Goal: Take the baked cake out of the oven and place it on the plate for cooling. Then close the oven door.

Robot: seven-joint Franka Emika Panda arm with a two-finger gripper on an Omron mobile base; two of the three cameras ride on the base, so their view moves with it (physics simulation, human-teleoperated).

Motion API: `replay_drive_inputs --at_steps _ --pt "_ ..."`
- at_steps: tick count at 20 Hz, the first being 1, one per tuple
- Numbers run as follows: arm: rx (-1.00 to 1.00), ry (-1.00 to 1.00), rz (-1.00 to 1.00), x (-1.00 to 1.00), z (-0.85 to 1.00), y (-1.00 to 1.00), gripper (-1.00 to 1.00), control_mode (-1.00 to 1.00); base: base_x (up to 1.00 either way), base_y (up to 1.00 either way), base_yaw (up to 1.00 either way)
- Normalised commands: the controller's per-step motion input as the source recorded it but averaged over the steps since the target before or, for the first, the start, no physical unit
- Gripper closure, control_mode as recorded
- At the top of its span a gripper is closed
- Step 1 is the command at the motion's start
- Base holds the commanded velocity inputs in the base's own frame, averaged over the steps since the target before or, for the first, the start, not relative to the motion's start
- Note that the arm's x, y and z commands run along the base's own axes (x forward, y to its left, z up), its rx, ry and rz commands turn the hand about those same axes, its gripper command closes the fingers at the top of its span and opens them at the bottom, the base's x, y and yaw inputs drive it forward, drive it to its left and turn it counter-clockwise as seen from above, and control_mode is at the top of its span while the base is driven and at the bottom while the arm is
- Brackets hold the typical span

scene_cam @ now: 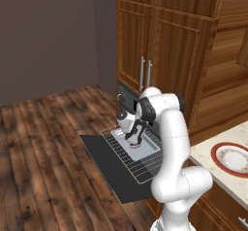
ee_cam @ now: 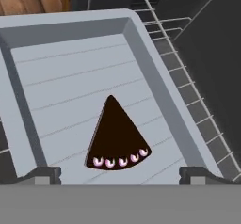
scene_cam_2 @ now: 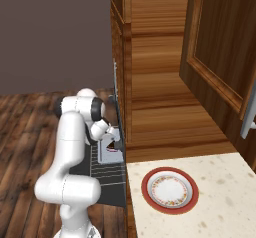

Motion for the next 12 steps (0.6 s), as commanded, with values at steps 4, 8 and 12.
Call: replay_drive_inputs --at_steps 4,8,12 --pt "0.0 0.0 0.0 0.28 -0.22 0.0 -1.0 -1.0 0.0 0.0 0.0" --pt "0.0 0.01 0.0 0.14 -0.25 -0.09 -1.0 -1.0 0.0 0.0 0.0" --pt "0.0 0.03 0.0 0.08 -0.3 -0.19 -1.0 -1.0 0.0 0.0 0.0"
